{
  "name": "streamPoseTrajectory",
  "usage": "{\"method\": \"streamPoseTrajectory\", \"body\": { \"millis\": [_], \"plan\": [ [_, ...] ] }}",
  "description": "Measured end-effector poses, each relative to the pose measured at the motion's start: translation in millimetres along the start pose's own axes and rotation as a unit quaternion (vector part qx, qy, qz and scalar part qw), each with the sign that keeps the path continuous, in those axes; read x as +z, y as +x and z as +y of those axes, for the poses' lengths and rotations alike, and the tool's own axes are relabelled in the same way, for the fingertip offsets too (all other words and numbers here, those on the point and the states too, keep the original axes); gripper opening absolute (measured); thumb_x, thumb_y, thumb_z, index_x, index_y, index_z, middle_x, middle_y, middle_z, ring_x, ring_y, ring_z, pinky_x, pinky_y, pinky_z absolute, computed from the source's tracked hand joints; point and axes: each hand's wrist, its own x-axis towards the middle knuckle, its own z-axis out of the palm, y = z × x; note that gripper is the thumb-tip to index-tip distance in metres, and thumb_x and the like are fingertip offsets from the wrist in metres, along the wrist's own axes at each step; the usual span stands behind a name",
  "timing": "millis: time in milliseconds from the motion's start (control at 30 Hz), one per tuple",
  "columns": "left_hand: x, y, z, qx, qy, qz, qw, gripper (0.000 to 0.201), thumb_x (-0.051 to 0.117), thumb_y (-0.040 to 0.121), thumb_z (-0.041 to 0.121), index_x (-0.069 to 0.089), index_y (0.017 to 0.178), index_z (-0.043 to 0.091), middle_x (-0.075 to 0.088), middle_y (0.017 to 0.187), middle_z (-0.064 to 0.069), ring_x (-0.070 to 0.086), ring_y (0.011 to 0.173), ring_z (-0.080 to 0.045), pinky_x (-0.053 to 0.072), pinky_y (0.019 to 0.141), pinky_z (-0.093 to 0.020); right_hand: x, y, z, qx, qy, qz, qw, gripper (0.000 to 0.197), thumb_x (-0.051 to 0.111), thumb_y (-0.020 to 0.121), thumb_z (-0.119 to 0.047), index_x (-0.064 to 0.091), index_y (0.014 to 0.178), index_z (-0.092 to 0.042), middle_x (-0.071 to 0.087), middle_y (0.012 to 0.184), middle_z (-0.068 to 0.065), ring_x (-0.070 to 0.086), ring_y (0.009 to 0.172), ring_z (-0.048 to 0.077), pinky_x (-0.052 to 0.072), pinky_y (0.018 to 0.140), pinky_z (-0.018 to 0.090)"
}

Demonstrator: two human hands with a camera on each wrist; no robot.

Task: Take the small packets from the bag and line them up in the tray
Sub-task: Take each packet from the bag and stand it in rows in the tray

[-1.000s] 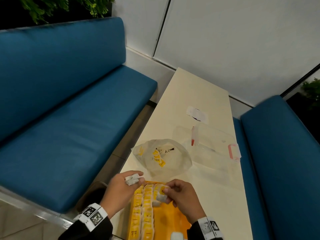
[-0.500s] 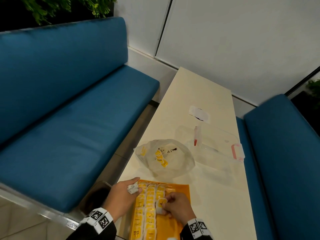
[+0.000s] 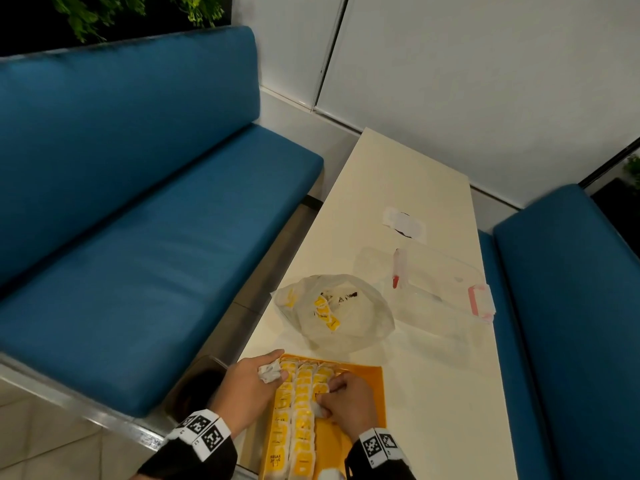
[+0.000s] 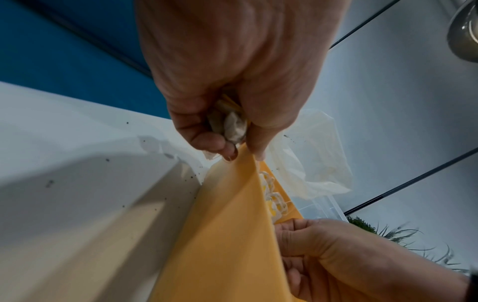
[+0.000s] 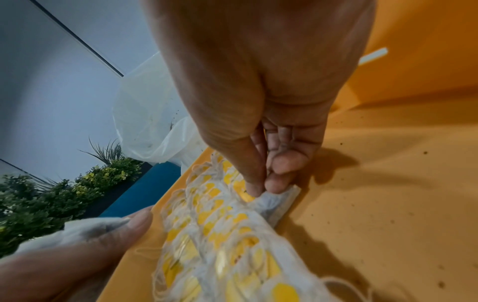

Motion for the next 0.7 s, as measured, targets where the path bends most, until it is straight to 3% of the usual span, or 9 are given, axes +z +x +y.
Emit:
{"method": "streamPoseTrajectory", "body": {
  "millis": [100, 167, 233, 300, 367, 467, 600, 700],
  "plan": [
    [-3.5, -3.5, 4.7, 0.001, -0.001, -0.003, 1.0, 0.043, 0.079, 0.088, 0.024, 0.069, 0.13, 0.026, 0.074, 0.108, 0.011, 0.069, 0.098, 0.0, 0.051, 0.087, -0.01, 1.2, 2.5, 0.5, -0.002, 0.001, -0.009, 1.0, 0.027, 0.079, 0.057, -0.017, 0.062, 0.079, -0.019, 0.071, 0.077, 0.004, 0.072, 0.075, 0.027, 0.061, 0.07, 0.046],
    [-9.1, -8.6, 14.3, 0.006, -0.025, 0.015, 1.0, 0.035, 0.078, 0.089, 0.027, 0.072, 0.124, 0.027, 0.074, 0.106, 0.012, 0.068, 0.094, 0.0, 0.055, 0.088, -0.017, -3.0, -4.2, -5.1, -0.01, 0.003, 0.004, 1.0, 0.027, 0.082, 0.062, -0.016, 0.061, 0.079, -0.018, 0.07, 0.078, 0.004, 0.071, 0.075, 0.025, 0.06, 0.068, 0.04],
    [-16.7, -13.9, 29.7, -0.017, -0.113, 0.012, 0.993, 0.022, 0.074, 0.092, 0.031, 0.076, 0.114, 0.027, 0.077, 0.095, 0.005, 0.068, 0.083, -0.008, 0.057, 0.073, -0.025, -11.7, -13.4, -14.8, -0.04, 0.0, 0.03, 0.999, 0.021, 0.08, 0.071, -0.014, 0.062, 0.079, -0.018, 0.069, 0.078, 0.001, 0.069, 0.074, 0.018, 0.054, 0.063, 0.027],
    [-23.9, -18.0, 45.9, -0.077, -0.273, -0.052, 0.957, 0.023, 0.067, 0.096, 0.032, 0.076, 0.113, 0.02, 0.076, 0.094, -0.007, 0.064, 0.075, -0.016, 0.052, 0.062, -0.028, -20.0, -25.4, -26.9, -0.096, 0.013, 0.038, 0.995, 0.014, 0.075, 0.078, -0.009, 0.064, 0.081, -0.018, 0.068, 0.078, 0.001, 0.065, 0.068, 0.012, 0.051, 0.06, 0.021],
    [-28.7, -19.8, 57.8, -0.114, -0.407, -0.114, 0.899, 0.03, 0.06, 0.099, 0.032, 0.073, 0.118, 0.013, 0.075, 0.107, -0.016, 0.064, 0.073, -0.018, 0.053, 0.058, -0.027, -26.8, -38.7, -43.7, -0.141, 0.069, 0.008, 0.988, 0.011, 0.071, 0.083, -0.005, 0.066, 0.086, -0.014, 0.068, 0.081, 0.005, 0.067, 0.061, 0.015, 0.051, 0.055, 0.024],
    [-28.3, -18.9, 65.6, -0.123, -0.497, -0.157, 0.845, 0.037, 0.056, 0.099, 0.031, 0.07, 0.125, 0.009, 0.07, 0.125, -0.021, 0.066, 0.072, -0.019, 0.056, 0.056, -0.026, -30.4, -54.6, -67.3, -0.151, 0.165, -0.083, 0.971, 0.015, 0.068, 0.087, -0.003, 0.067, 0.101, -0.011, 0.071, 0.093, 0.013, 0.072, 0.069, 0.024, 0.048, 0.054, 0.029],
    [-19.7, -21.0, 71.9, -0.112, -0.527, -0.191, 0.82, 0.039, 0.05, 0.101, 0.028, 0.064, 0.132, 0.009, 0.068, 0.132, -0.018, 0.067, 0.07, -0.018, 0.057, 0.053, -0.024, -26.8, -63.2, -80.3, -0.124, 0.272, -0.189, 0.936, 0.028, 0.068, 0.089, -0.002, 0.062, 0.116, -0.005, 0.072, 0.099, 0.018, 0.07, 0.08, 0.03, 0.048, 0.057, 0.029],
    [-16.7, -21.9, 73.2, -0.105, -0.522, -0.195, 0.824, 0.04, 0.049, 0.1, 0.028, 0.062, 0.133, 0.009, 0.069, 0.131, -0.016, 0.065, 0.066, -0.016, 0.056, 0.051, -0.024, -24.1, -62.7, -79.8, -0.111, 0.303, -0.198, 0.926, 0.029, 0.069, 0.088, -0.003, 0.061, 0.116, -0.002, 0.072, 0.096, 0.018, 0.067, 0.08, 0.027, 0.048, 0.058, 0.028]
  ]
}}
